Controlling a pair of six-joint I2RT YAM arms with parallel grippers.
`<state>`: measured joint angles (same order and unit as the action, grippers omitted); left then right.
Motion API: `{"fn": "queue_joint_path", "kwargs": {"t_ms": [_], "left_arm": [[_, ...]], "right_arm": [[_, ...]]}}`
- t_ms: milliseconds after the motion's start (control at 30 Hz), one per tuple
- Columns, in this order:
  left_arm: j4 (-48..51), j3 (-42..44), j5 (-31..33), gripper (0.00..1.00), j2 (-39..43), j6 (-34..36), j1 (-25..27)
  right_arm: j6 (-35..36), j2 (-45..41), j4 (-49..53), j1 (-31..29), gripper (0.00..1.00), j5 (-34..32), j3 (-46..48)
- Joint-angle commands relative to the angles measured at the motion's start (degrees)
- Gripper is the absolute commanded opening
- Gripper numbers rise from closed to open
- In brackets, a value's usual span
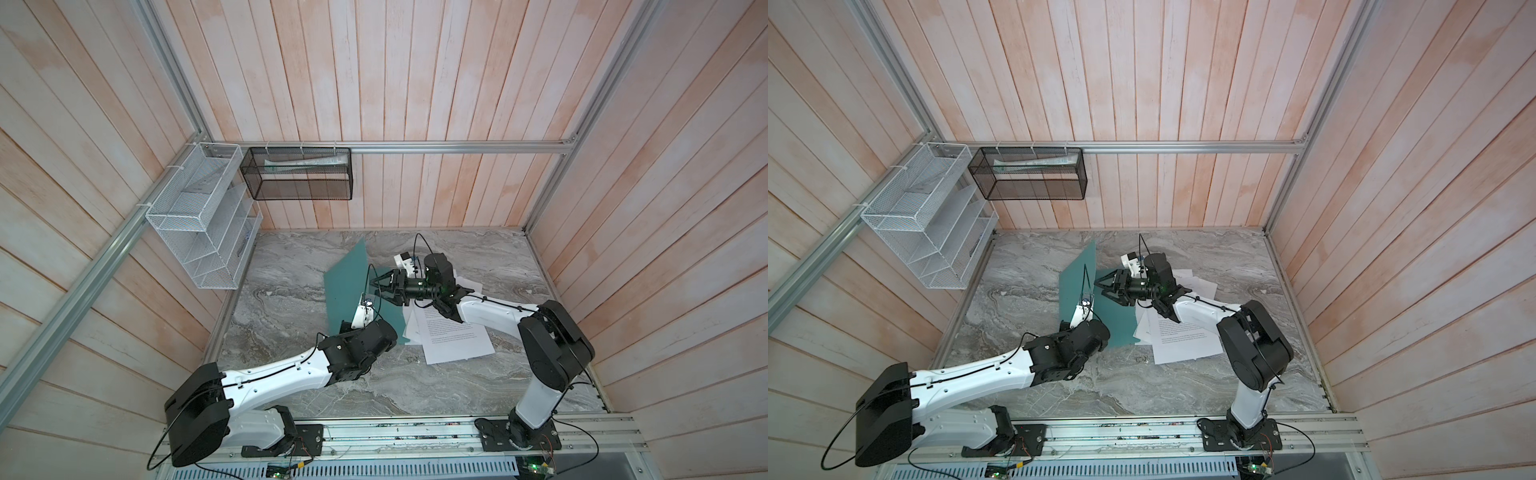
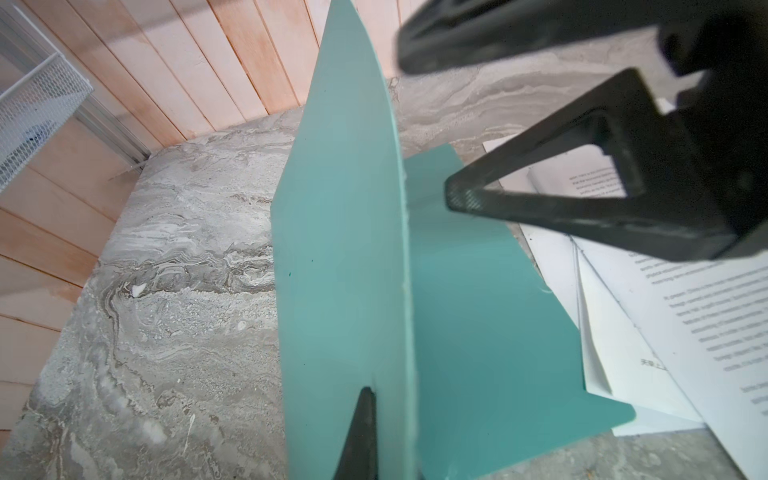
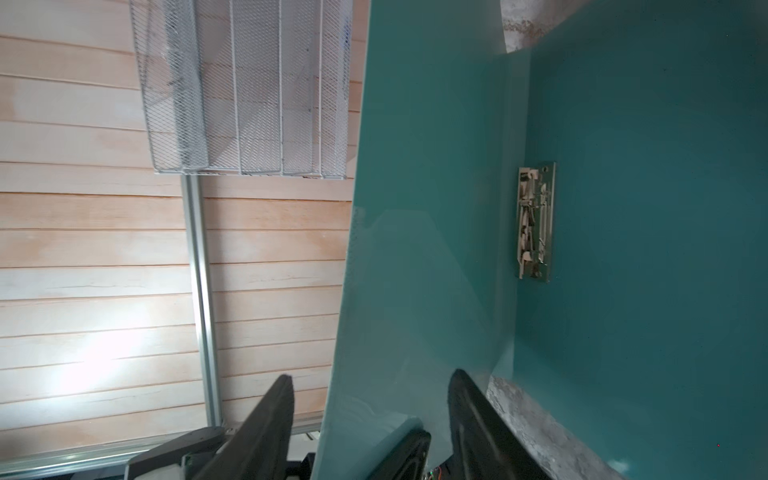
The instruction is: Put the files into the folder
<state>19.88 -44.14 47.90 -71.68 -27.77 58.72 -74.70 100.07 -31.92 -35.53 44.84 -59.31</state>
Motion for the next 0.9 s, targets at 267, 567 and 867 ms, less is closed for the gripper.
{"fn": "queue_joint_path", "kwargs": {"t_ms": [267,567,867], "left_arm": [[-3.5,10.0,-9.2,0.00,18.2,-9.1,-6.7],[2.3,20.6,-12.0,0.00,38.4,-24.6,-11.8],[34.8,22.8,-3.2,0.35,52.4,-58.4,-13.2]], "right_arm": [[-4.9,-4.5,-14.0,9.1,0.75,4.2,5.2],[4.6,-1.3,-0.8,6.4,0.59,-2.8,5.0],[9.6,1.1,7.8,2.3,0.58,-5.4,3.9]]}}
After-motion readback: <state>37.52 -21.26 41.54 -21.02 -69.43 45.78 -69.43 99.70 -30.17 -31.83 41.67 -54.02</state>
